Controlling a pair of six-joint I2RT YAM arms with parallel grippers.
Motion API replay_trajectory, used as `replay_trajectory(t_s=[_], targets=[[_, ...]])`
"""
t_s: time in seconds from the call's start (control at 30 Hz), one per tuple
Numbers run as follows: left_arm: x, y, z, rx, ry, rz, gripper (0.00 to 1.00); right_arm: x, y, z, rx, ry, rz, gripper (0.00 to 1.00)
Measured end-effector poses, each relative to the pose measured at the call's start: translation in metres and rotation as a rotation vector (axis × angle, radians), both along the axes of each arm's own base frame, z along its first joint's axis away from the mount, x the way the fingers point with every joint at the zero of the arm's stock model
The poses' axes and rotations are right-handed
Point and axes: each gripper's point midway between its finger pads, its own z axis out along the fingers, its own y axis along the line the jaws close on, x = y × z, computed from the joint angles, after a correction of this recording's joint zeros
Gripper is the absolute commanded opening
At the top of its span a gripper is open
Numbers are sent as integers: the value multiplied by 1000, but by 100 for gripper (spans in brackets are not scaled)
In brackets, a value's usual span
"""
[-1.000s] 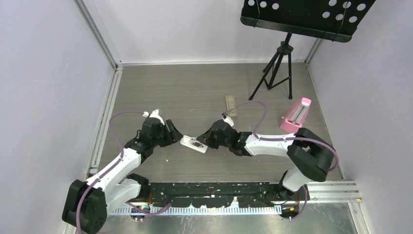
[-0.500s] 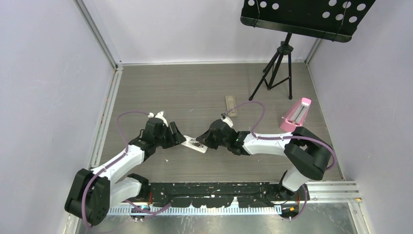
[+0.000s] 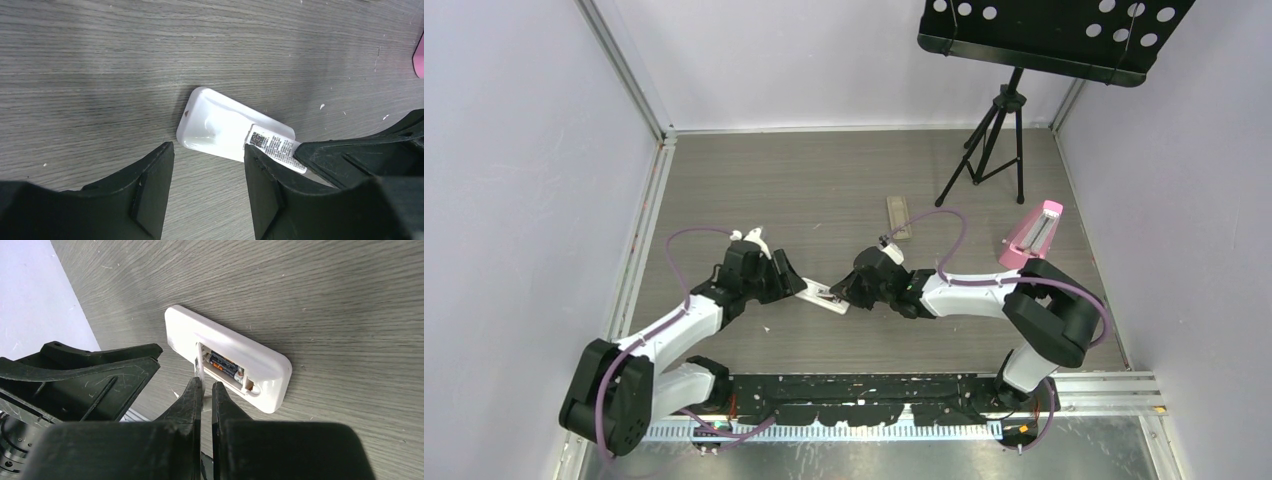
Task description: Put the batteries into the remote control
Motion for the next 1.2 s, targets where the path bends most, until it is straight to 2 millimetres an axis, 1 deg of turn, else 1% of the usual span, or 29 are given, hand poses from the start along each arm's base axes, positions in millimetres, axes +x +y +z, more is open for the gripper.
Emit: replay_trajectory(t_s=[0.67, 0.77, 1.0, 1.2], targets=[[-2, -1, -13, 20, 31, -30, 55, -1, 1, -6, -14, 0, 19, 1], [-2, -1, -14, 23, 33, -32, 55, -2, 2, -8, -21, 9, 26, 8], [-2, -1, -16, 26, 40, -33, 57, -1, 3, -6, -31, 10, 32, 26], [-2, -1, -16, 28, 39, -34, 59, -8, -6, -16, -84, 46, 43, 39]])
